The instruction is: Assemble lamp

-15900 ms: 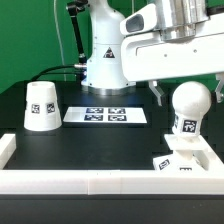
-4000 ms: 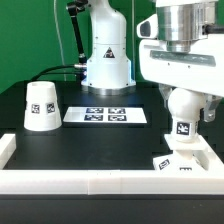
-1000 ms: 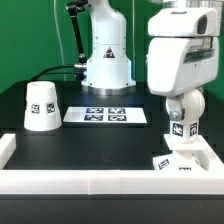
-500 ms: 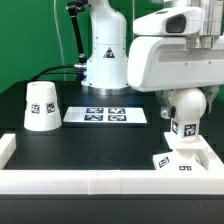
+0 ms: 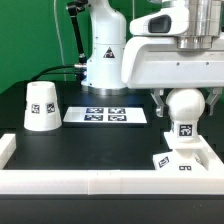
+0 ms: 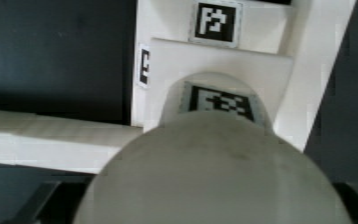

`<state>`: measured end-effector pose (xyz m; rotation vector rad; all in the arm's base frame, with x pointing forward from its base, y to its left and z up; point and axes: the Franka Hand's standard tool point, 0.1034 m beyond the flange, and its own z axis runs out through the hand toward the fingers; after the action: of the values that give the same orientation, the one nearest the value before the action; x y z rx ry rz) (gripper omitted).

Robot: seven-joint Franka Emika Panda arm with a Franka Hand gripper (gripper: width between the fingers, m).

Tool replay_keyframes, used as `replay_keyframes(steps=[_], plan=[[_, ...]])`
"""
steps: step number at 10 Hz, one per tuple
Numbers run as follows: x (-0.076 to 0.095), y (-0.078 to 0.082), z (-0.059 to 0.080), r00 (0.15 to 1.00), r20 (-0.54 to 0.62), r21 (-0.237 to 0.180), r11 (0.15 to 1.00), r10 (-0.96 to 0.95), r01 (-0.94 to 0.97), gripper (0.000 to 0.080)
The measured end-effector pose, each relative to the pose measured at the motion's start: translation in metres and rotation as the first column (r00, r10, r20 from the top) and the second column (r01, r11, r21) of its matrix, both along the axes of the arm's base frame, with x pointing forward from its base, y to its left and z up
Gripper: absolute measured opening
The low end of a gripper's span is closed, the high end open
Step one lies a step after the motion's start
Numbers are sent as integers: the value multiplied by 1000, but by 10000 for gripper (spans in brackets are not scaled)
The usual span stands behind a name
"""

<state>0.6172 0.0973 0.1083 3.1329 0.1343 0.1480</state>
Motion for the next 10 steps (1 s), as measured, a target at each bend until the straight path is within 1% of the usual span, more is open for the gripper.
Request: replay_keyframes(steps=[1,2,5,6,8,9,10], plan=[[0,0,0,997,-1,8,997,-79,79,576],[-3,-1,-2,977,-9,21,977,-214,214,576],[-5,1,-4,875,-28,49,873,-484,485,576],[-7,2,-4,820,-45,55,818,-570,572,576],[-9,5,-4,712,-83,53,710,-698,702,576],[-10,6,-4,626,-107,54,624,-772,779,576],[-11,6,-5,558,-124,57,556,-820,829,576]])
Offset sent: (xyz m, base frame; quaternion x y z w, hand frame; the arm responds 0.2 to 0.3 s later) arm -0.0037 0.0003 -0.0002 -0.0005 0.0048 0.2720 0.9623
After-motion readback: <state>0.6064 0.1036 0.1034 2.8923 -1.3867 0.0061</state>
